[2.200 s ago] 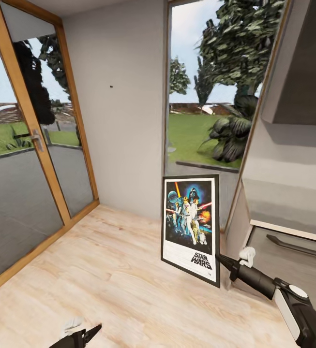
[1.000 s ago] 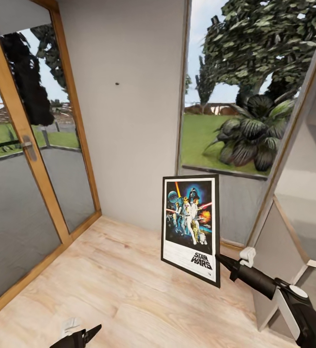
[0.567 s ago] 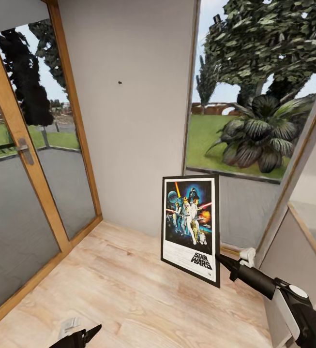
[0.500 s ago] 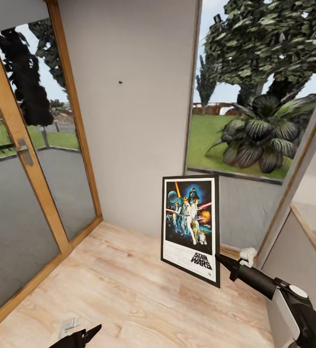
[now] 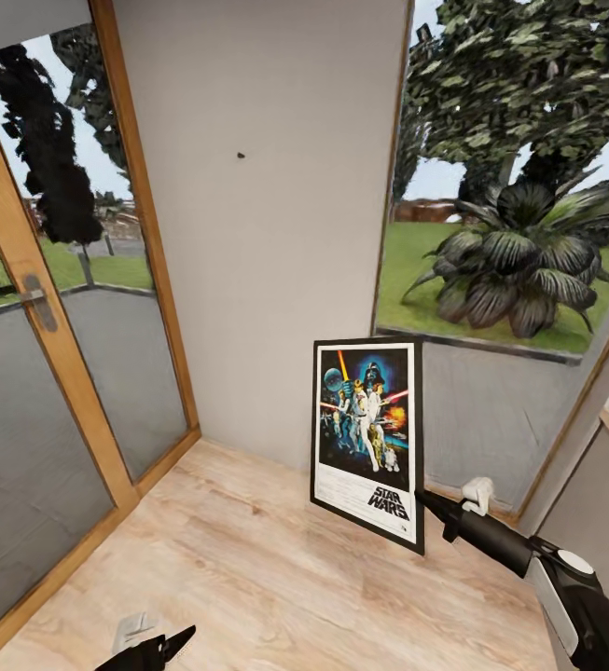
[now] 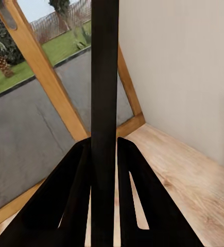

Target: Pick up the poster from the kitchen countertop and hang it on one of the wall nails in the kitchen.

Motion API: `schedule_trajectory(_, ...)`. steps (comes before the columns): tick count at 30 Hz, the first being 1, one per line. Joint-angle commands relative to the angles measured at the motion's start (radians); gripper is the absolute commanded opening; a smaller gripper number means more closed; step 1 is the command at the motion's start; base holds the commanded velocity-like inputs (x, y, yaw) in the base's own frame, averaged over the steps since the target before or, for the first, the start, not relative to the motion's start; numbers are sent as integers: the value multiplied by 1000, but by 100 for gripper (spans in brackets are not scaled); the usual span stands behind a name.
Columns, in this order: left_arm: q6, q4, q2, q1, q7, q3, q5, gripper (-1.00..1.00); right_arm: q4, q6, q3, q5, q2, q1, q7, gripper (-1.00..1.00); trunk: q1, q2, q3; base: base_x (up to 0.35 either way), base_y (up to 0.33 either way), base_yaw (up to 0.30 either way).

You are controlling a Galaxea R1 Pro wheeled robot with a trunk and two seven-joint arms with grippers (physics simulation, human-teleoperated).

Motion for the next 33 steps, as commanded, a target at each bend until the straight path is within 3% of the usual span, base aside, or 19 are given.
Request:
schedule_trajectory(1, -7, 0, 0, -1, -1, -8, 5, 100, 0, 13, -1, -10, 0, -1, 7, -100, 1, -2, -2, 310, 165, 0)
schedule_trajectory(26, -5, 0, 0, -1, -2, -7, 5, 100, 0, 13, 0, -10, -1, -1, 8, -100, 1, -2, -2, 287, 217, -2)
schedule_trajectory(33, -5, 0, 0, -1, -2, -6, 5, 100, 0, 13, 0, -10, -1, -1, 8, -100, 1, -2, -2, 247, 266, -186)
